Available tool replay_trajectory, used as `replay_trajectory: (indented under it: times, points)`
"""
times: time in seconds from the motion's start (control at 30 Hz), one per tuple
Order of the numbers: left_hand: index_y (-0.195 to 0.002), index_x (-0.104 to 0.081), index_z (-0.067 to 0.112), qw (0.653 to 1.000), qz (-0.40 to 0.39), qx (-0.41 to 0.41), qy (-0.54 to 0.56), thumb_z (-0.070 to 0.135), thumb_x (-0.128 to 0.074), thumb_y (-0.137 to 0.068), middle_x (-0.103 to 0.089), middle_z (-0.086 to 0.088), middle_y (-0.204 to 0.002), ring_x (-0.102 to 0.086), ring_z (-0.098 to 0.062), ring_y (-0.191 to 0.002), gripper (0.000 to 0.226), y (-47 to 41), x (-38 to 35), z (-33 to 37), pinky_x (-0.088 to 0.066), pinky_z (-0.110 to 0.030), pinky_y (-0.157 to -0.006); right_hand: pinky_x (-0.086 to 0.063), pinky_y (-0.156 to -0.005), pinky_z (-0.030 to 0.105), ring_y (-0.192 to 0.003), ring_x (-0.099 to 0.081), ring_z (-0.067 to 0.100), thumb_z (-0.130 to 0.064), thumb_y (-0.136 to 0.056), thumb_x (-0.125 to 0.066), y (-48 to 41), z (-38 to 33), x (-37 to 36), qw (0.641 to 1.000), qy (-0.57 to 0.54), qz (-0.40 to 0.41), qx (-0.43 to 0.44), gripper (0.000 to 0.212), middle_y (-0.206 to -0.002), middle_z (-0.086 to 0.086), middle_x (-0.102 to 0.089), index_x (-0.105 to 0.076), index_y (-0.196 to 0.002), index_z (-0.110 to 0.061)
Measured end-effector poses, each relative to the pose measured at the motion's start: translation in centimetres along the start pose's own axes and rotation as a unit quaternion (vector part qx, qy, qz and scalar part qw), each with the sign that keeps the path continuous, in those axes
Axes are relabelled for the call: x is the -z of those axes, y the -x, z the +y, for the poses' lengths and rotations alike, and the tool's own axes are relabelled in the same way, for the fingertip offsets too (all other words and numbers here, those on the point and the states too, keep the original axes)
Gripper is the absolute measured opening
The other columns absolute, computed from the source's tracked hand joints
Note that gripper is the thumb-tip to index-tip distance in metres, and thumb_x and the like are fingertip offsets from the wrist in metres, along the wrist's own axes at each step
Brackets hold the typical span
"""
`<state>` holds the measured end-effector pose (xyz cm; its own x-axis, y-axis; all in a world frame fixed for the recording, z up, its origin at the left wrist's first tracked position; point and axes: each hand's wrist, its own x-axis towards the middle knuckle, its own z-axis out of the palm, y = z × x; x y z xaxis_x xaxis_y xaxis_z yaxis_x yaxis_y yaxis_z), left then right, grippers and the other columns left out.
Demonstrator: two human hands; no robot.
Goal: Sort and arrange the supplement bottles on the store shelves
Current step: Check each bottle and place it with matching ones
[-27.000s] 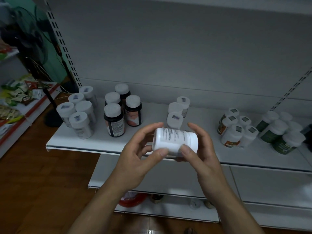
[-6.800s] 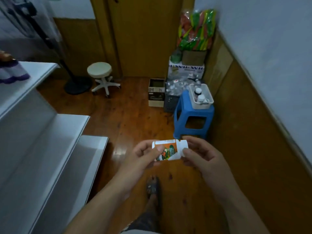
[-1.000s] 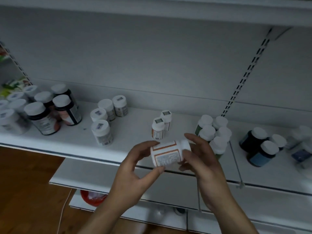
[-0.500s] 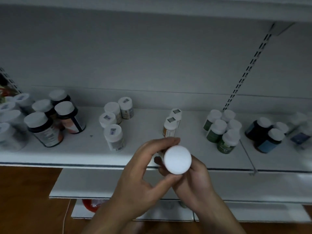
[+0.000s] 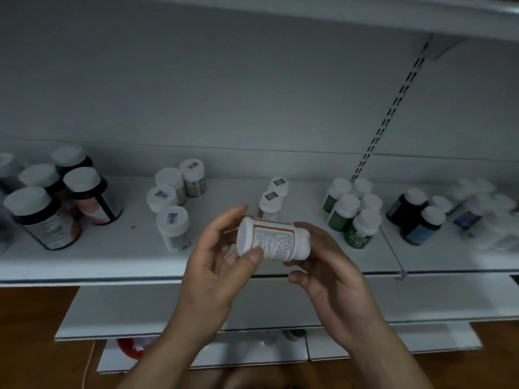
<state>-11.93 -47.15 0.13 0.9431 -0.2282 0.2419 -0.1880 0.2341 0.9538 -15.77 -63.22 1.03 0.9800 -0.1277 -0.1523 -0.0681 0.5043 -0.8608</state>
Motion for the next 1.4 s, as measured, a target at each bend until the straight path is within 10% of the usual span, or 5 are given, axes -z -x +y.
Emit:
replay_trajectory:
  times: [0.17,0.47,0.67,1.27,1.4]
  points:
    - [-0.111,-0.066,0.022,0.993,0.051,0.086,0.056,0.034,-0.071,-0.076,-0.072,-0.003,-0.105,-0.068,-0.019,-0.101,0.037,-0.6,-1.1,-0.6,-0.055,-0.03,-0.087,-0.054,-0.069,0.025,-0.089,-0.066,0.014,-0.031,-0.07,-0.07,-0.2,-1.2,0.8,0.977,0.194,-0.026,0.089,0.038,-0.102,-0.001,-0.072,-0.069,-0.108,-0.026]
    - [-0.129,-0.055,0.014,0.997,-0.057,0.048,0.015,-0.001,-0.062,-0.08,-0.066,0.005,-0.126,-0.063,-0.012,-0.115,0.052,-0.5,-1.1,0.1,-0.05,-0.019,-0.088,-0.054,-0.063,0.024,-0.077,-0.068,0.011,-0.031,-0.077,-0.059,-1.3,-1.5,2.2,0.985,0.165,0.012,0.056,0.02,-0.089,0.0,-0.075,-0.077,-0.086,-0.031]
    - [-0.11,-0.066,0.019,0.995,0.028,0.092,0.003,0.023,-0.073,-0.078,-0.074,0.003,-0.099,-0.069,-0.012,-0.094,0.034,-0.8,-1.9,-0.4,-0.054,-0.018,-0.076,-0.055,-0.064,0.025,-0.074,-0.067,0.015,-0.02,-0.077,-0.064,-1.3,-1.4,2.7,0.976,0.196,-0.001,0.094,0.03,-0.095,0.0,-0.071,-0.072,-0.105,-0.027]
    - [-0.133,-0.051,0.019,0.998,-0.042,0.054,-0.012,0.014,-0.071,-0.079,-0.064,0.003,-0.128,-0.062,-0.014,-0.116,0.058,-1.9,-2.0,-2.3,-0.051,-0.022,-0.087,-0.055,-0.063,0.024,-0.072,-0.069,0.015,-0.029,-0.08,-0.073,-2.9,-1.7,4.0,0.981,0.179,0.042,0.069,0.027,-0.092,0.005,-0.073,-0.069,-0.105,-0.018]
    - [-0.114,-0.062,0.018,0.998,-0.005,0.06,-0.009,0.014,-0.074,-0.079,-0.074,0.01,-0.097,-0.068,-0.002,-0.091,0.038,-2.7,-2.5,-1.9,-0.052,-0.015,-0.075,-0.056,-0.069,0.025,-0.08,-0.069,0.014,-0.022,-0.08,-0.062,-2.9,-1.9,4.1,0.974,0.206,0.008,0.096,0.032,-0.102,-0.002,-0.072,-0.067,-0.112,-0.028]
